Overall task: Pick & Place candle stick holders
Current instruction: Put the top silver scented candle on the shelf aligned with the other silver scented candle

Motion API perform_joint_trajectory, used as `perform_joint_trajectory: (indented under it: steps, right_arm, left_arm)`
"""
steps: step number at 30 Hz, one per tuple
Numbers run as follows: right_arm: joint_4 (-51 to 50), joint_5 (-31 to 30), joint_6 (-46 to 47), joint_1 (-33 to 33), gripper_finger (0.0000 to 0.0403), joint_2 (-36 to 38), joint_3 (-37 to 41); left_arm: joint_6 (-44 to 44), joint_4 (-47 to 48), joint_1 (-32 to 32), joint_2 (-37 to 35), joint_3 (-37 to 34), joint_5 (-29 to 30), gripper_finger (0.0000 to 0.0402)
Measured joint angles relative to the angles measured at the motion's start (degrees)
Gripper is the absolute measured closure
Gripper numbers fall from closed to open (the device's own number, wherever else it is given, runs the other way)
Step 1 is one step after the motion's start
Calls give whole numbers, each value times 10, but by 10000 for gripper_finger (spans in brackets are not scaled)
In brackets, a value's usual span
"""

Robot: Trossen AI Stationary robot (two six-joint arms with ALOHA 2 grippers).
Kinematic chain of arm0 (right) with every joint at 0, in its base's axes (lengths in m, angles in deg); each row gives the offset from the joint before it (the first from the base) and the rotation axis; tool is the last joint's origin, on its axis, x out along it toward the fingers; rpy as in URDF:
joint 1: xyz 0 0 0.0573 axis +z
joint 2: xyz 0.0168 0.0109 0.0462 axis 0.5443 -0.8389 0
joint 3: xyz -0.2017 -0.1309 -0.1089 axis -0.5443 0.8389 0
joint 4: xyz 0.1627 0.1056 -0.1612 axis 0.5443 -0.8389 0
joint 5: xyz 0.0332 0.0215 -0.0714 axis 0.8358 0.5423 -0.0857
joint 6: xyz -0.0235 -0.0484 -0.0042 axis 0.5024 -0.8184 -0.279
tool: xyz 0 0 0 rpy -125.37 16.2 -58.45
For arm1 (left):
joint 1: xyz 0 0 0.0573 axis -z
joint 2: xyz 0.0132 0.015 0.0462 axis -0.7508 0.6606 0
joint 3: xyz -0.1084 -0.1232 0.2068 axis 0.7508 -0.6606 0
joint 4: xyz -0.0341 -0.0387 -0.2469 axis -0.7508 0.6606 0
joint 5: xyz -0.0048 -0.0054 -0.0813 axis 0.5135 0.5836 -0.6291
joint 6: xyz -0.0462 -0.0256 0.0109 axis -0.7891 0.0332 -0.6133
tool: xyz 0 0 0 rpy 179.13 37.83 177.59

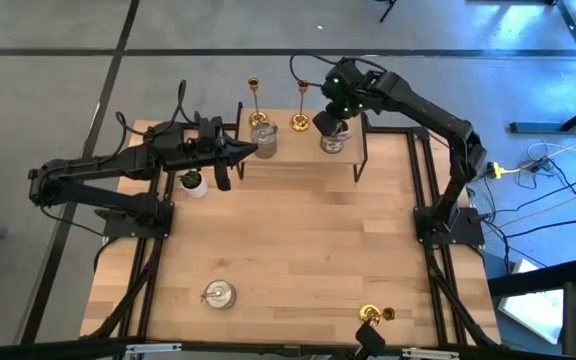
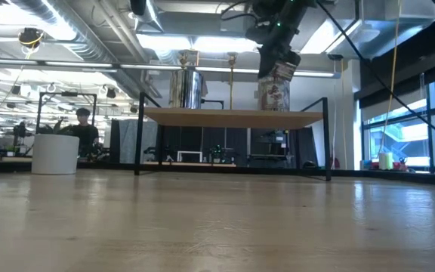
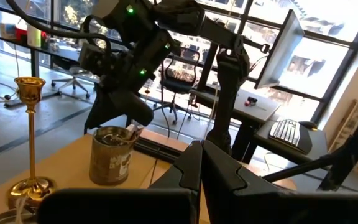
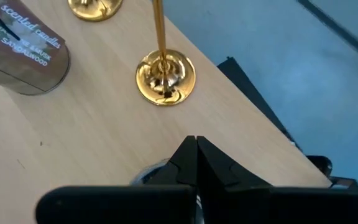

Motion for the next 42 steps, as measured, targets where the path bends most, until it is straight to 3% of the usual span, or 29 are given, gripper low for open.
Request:
perform_joint_trajectory:
  steps: [42]
  right_arm:
    - [-32, -60, -8, 12, 403, -5, 31]
  left_arm:
    - [-6, 0, 0, 0, 0, -13, 400]
